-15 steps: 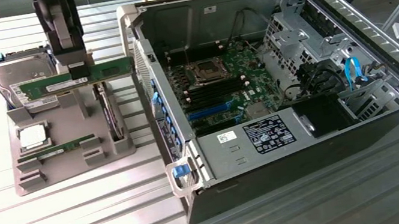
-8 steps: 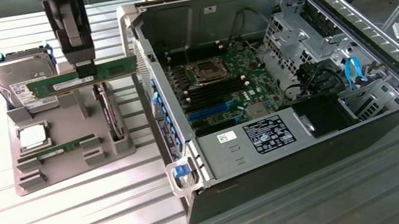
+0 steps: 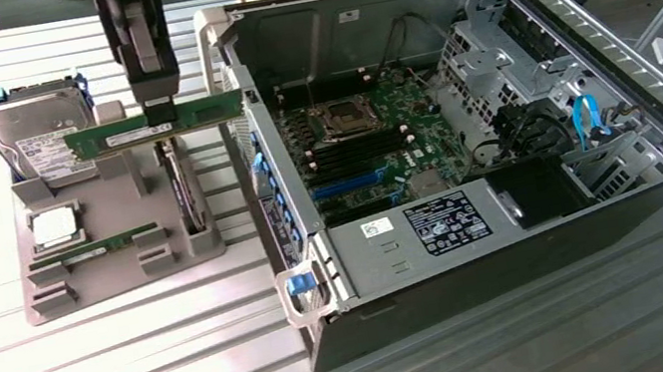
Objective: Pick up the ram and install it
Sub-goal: 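Pick up the ram and move it above insertion slot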
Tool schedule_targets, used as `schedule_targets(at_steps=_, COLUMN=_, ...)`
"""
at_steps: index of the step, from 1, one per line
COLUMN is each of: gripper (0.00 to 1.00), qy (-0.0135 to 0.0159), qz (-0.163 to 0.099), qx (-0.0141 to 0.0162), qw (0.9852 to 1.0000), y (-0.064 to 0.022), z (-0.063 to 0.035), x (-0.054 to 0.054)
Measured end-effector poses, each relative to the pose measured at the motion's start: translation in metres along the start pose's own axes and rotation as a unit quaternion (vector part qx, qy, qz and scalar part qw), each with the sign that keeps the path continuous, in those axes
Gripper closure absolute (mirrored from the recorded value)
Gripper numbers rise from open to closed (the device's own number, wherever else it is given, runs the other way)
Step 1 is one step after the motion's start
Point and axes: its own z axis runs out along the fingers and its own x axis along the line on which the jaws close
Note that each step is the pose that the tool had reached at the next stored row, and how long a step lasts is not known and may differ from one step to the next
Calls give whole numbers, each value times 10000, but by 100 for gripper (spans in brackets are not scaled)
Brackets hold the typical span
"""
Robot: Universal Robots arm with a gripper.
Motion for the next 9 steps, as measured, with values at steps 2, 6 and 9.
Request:
schedule_targets(at_steps=2, gripper=88, qy=3, qz=0, qx=0, qw=10000, y=-21, z=0, x=1)
schedule_targets(at_steps=6, gripper=88, qy=11, qz=0, qx=-1, qw=10000, y=-78, z=0, x=5)
schedule_targets(at_steps=9, gripper=88, qy=16, qz=1, qx=-1, qw=10000, y=-108, z=-1, x=6)
